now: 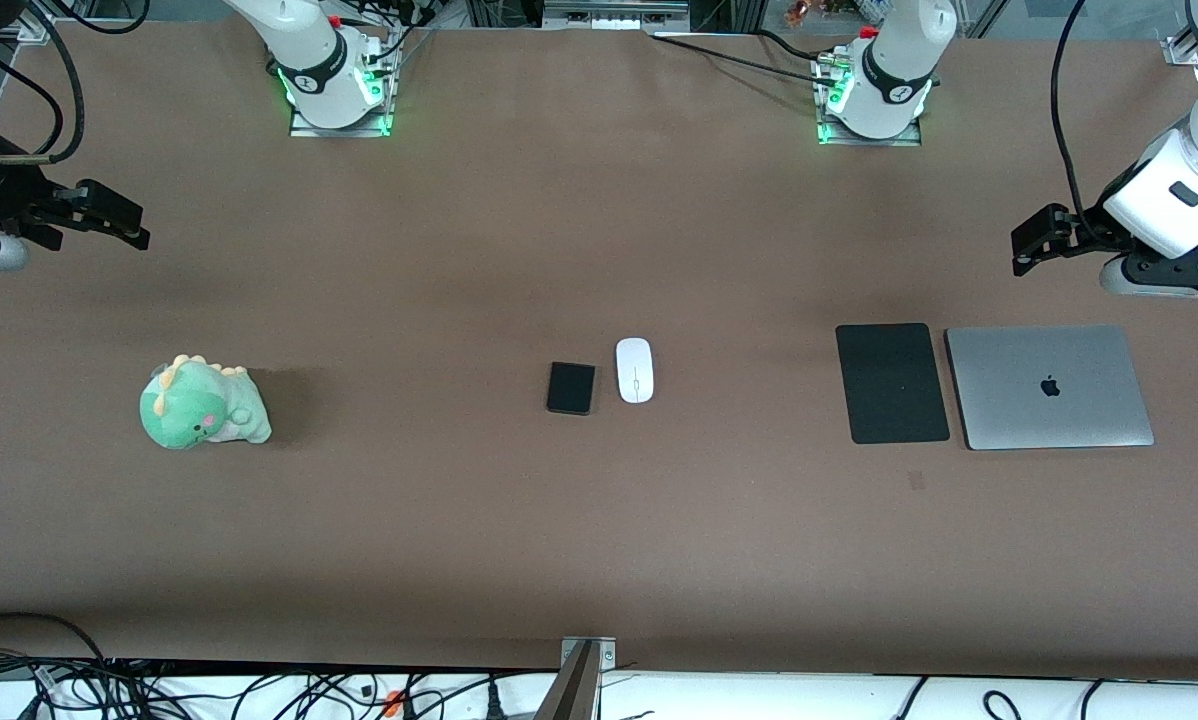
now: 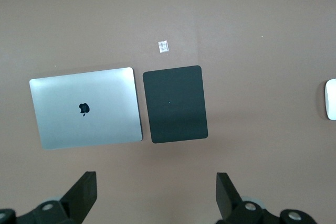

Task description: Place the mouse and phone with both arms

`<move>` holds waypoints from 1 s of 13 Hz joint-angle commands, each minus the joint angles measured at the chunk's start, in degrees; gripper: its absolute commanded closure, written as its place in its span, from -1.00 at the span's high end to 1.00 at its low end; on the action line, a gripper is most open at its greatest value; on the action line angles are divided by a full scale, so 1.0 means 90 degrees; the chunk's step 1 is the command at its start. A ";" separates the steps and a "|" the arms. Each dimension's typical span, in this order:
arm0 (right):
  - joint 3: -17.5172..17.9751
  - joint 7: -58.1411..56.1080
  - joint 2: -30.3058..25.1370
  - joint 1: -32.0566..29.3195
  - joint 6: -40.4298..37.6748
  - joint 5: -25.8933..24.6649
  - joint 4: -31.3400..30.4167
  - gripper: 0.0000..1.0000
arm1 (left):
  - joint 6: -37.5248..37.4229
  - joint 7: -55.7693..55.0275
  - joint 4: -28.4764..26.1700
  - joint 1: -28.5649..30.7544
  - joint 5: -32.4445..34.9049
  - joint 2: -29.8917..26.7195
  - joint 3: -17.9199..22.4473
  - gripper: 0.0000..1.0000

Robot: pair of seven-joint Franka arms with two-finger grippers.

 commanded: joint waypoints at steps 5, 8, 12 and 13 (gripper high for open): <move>0.0028 -0.0078 0.0066 -0.0029 -0.0067 0.0067 0.0172 1.00 | -0.0396 -0.0128 0.0214 -0.0083 -0.0092 0.0108 0.0029 1.00; 0.0028 -0.0078 0.0066 -0.0029 -0.0067 0.0067 0.0172 1.00 | -0.0495 -0.0128 0.0214 -0.0112 -0.0121 0.0108 0.0019 1.00; 0.0028 -0.0078 0.0066 -0.0029 -0.0067 0.0067 0.0172 1.00 | -0.0563 -0.0050 0.0204 -0.0141 -0.0121 0.0410 0.0010 1.00; 0.0028 -0.0078 0.0066 -0.0029 -0.0067 0.0067 0.0172 1.00 | -0.0602 -0.0021 0.0194 -0.0122 -0.0131 0.0527 0.0010 1.00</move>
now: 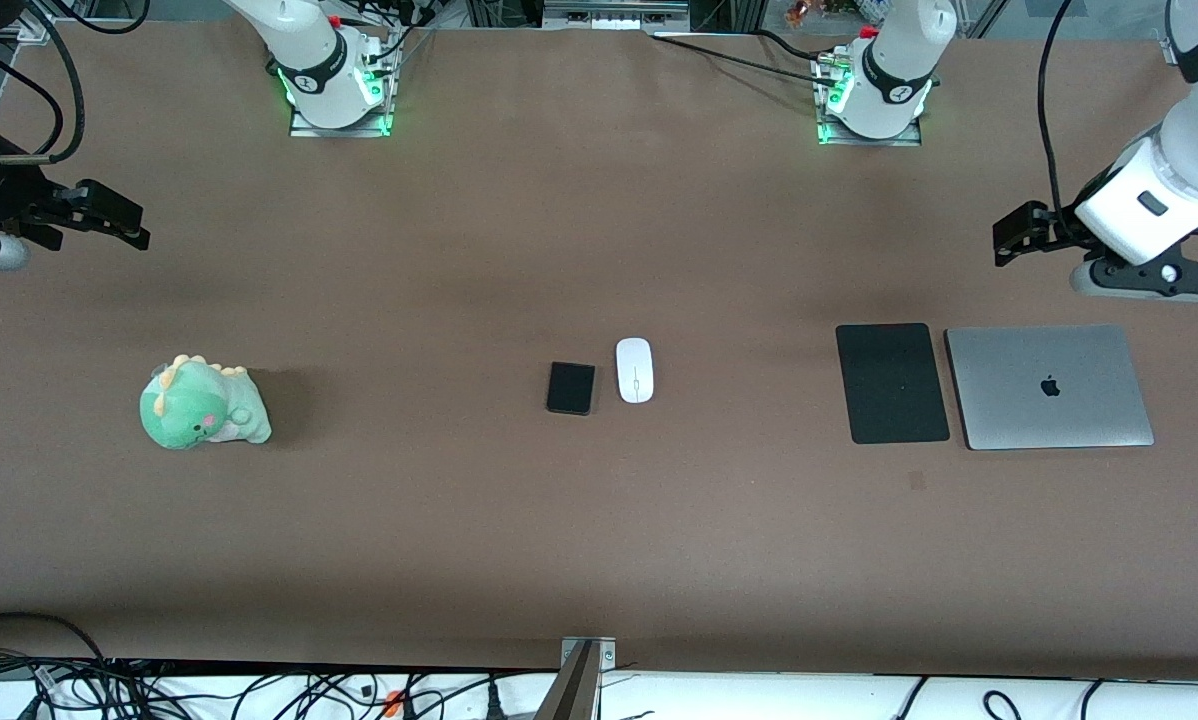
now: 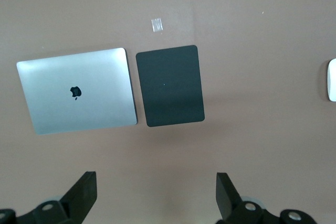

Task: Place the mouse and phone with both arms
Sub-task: 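Reach the left gripper over the white mouse beside the black phone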

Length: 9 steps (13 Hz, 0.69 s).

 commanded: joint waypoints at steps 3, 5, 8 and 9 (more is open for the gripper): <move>0.0027 -0.0077 0.0066 -0.0030 -0.0067 0.0067 0.0171 1.00 | -0.0369 0.0129 0.0126 -0.0065 -0.0214 0.0784 -0.0120 1.00; 0.0027 -0.0077 0.0066 -0.0030 -0.0067 0.0067 0.0171 1.00 | -0.0263 0.0052 0.0155 -0.0085 -0.1070 0.1321 -0.0160 1.00; 0.0027 -0.0077 0.0066 -0.0030 -0.0077 0.0076 0.0162 1.00 | 0.0576 -0.0065 0.0145 -0.0502 -0.1999 0.1927 -0.0180 1.00; 0.0027 -0.0077 0.0066 -0.0030 -0.0077 0.0076 0.0162 1.00 | 0.0974 -0.0308 0.0126 -0.0747 -0.2108 0.2006 -0.0180 1.00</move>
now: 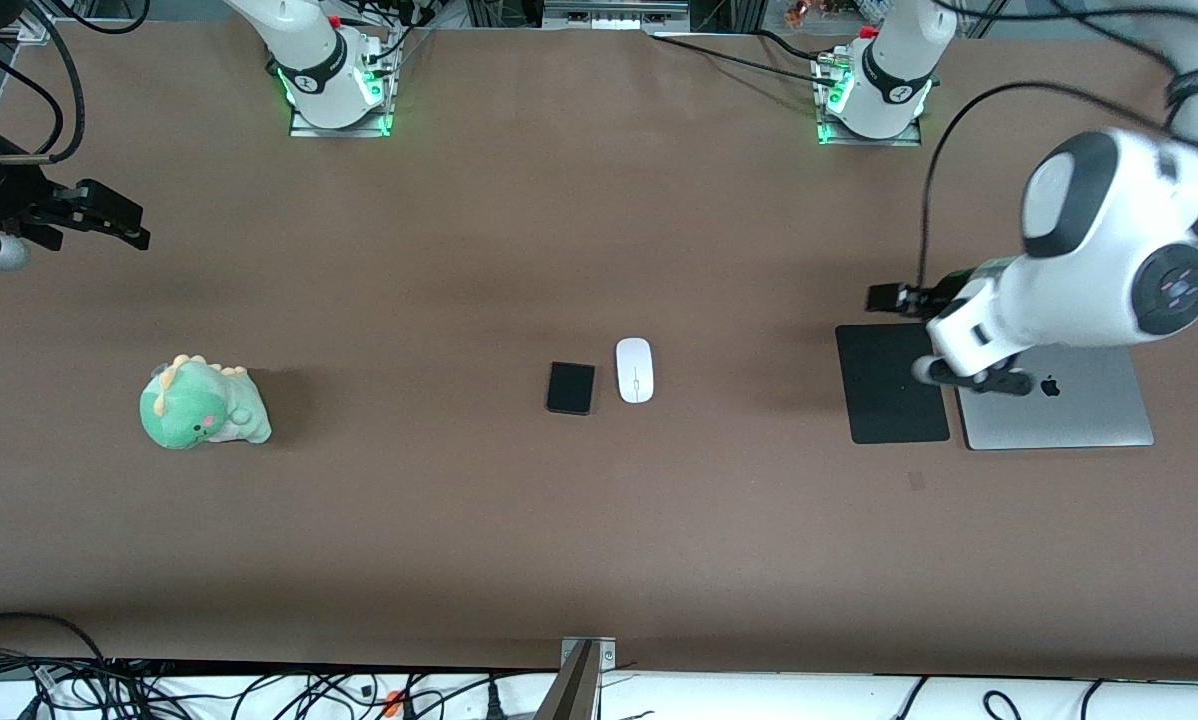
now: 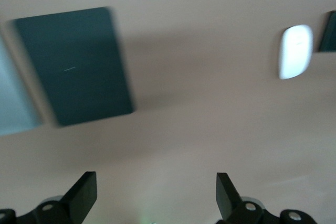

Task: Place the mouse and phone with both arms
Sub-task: 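Reach the left gripper over the white mouse beside the black phone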

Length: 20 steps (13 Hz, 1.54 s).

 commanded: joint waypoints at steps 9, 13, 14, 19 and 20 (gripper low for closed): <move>0.0024 -0.0077 0.0064 -0.0032 -0.0077 0.0076 0.0158 1.00 | 0.4021 -0.3542 0.0196 -0.2927 -0.0180 0.1408 0.0038 1.00; 0.0024 -0.0077 0.0064 -0.0032 -0.0077 0.0076 0.0158 1.00 | 0.5291 -0.3562 0.0187 -0.3513 0.0620 0.2268 0.0058 1.00; 0.0024 -0.0077 0.0064 -0.0032 -0.0077 0.0076 0.0158 1.00 | 0.5390 -0.3571 0.0177 -0.3630 0.0854 0.2395 0.0077 1.00; 0.0024 -0.0077 0.0064 -0.0032 -0.0077 0.0076 0.0158 1.00 | 0.5391 -0.3717 0.0109 -0.3680 0.1471 0.2513 0.0116 1.00; 0.0024 -0.0077 0.0064 -0.0032 -0.0077 0.0076 0.0158 1.00 | 0.5381 -0.3931 0.0099 -0.3690 0.1491 0.2523 0.0126 1.00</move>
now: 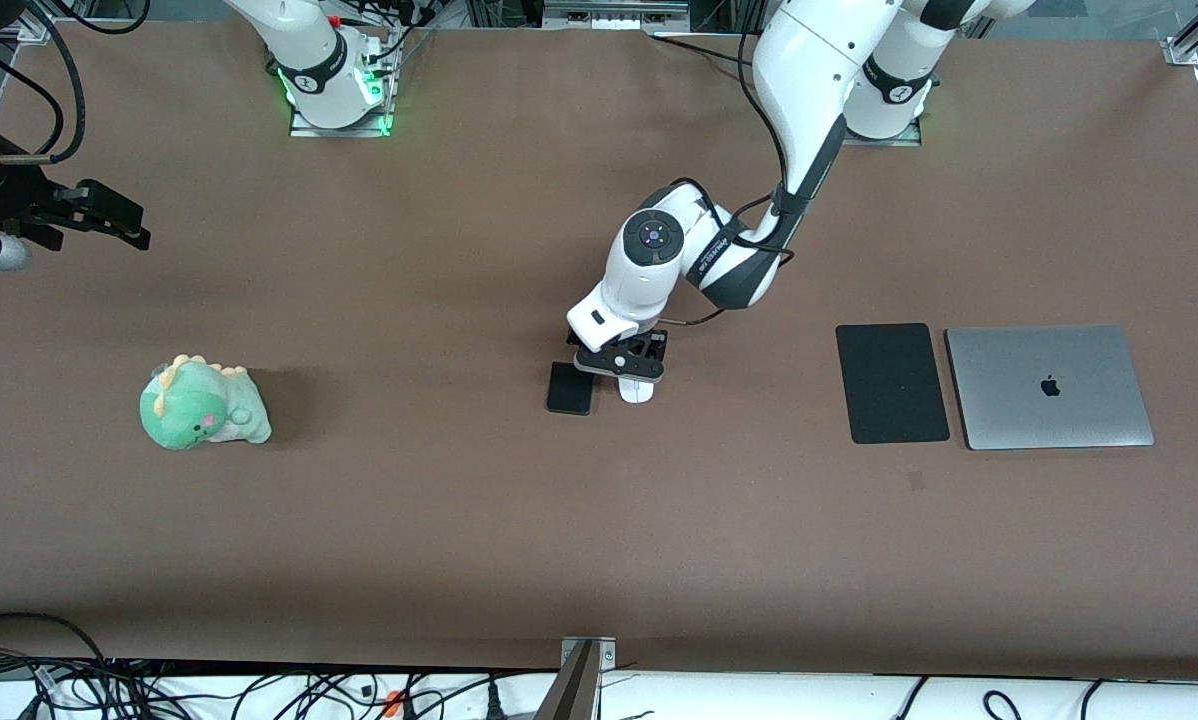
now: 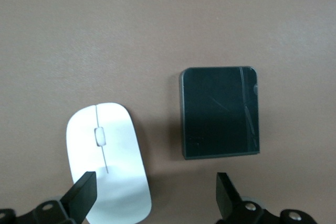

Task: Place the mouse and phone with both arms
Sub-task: 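Lower the left gripper and close it on the white mouse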

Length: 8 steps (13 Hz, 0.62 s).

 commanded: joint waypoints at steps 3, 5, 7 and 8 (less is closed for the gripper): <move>0.0022 -0.0077 0.0061 -0.0033 -0.0077 0.0076 0.0164 1.00 | -0.0136 -0.1123 0.0064 -0.0150 0.1056 0.0042 0.0199 1.00; 0.0022 -0.0077 0.0061 -0.0033 -0.0077 0.0076 0.0164 1.00 | -0.0146 -0.1310 0.0055 -0.0179 0.1117 0.0139 0.0209 1.00; 0.0022 -0.0077 0.0061 -0.0033 -0.0067 0.0076 0.0155 1.00 | -0.0156 -0.1310 0.0055 -0.0189 0.1117 0.0169 0.0219 1.00; 0.0022 -0.0077 0.0061 -0.0033 -0.0077 0.0076 0.0155 1.00 | -0.0146 -0.1310 0.0055 -0.0189 0.1165 0.0198 0.0219 1.00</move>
